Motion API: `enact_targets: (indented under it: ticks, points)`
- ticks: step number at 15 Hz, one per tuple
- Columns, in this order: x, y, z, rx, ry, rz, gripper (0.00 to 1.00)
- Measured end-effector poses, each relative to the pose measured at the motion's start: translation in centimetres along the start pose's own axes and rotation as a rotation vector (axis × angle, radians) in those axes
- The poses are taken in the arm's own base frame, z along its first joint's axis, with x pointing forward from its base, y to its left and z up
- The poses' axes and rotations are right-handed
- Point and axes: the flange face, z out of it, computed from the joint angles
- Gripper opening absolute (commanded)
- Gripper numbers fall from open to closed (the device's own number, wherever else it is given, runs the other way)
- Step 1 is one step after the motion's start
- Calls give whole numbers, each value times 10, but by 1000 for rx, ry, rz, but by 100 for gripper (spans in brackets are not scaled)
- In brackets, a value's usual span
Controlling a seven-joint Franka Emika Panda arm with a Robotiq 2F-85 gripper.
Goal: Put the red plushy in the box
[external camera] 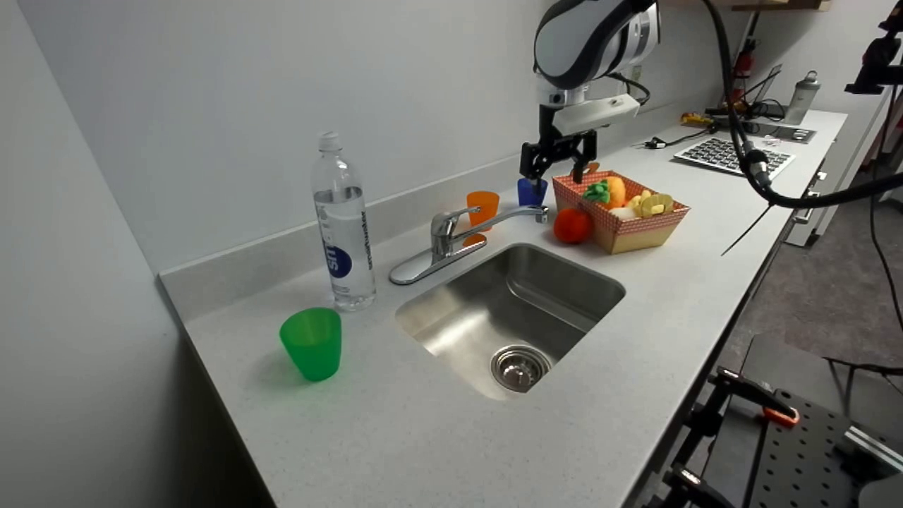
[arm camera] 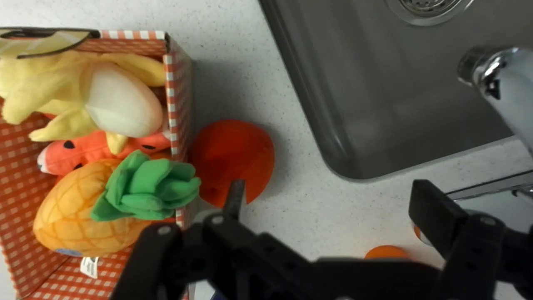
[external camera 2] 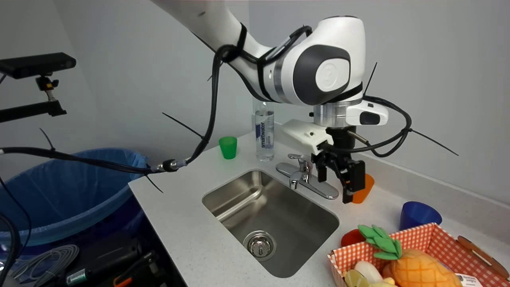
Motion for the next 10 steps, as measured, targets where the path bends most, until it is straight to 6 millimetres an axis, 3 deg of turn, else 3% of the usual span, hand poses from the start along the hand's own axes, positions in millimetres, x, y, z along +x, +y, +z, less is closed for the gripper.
enact_targets:
  ticks: [4, 10]
  points:
    - [28, 0, 36, -70, -12, 36, 100]
    - [57, 20, 78, -166, -35, 88, 100]
